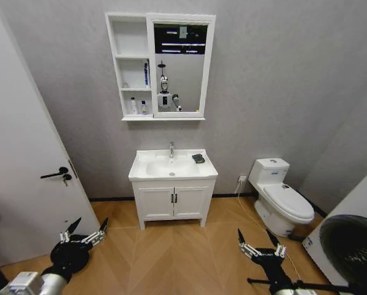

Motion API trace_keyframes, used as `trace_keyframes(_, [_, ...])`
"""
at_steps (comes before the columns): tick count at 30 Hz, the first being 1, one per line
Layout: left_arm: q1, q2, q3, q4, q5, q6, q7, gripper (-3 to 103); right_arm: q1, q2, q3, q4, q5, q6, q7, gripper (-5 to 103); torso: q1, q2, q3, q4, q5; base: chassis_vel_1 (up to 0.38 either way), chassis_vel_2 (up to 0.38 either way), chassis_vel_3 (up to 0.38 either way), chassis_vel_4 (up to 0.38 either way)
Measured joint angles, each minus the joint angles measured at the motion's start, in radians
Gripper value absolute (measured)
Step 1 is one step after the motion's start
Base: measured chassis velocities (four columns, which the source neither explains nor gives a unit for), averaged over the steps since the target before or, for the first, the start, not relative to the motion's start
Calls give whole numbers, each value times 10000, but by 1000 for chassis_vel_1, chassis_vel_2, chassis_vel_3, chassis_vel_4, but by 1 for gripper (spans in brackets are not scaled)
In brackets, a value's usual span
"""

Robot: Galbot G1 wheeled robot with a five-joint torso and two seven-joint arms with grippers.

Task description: Move facial cleanser and shampoo from washbasin to cabinet, then wipe washbasin with towel.

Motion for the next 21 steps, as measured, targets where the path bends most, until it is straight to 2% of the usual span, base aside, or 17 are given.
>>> trace_keyframes(1, [-2, 0, 2, 0, 0, 0, 1, 100, 0, 0, 0, 0, 0, 0, 0, 100, 3, -3, 2, -11, 2, -8, 76, -27, 14])
trace_keyframes(9, [-4, 1, 4, 2, 0, 0, 2, 100, 7, 0, 1, -1, 0, -1, 1, 100, 28, -14, 9, -2, 4, -57, 30, 26, -45])
trace_keyframes(21, [-3, 1, 3, 2, 0, 0, 2, 100, 3, 0, 1, -1, 0, -1, 1, 100, 10, -8, 3, -4, 3, -4, 4, 3, -2])
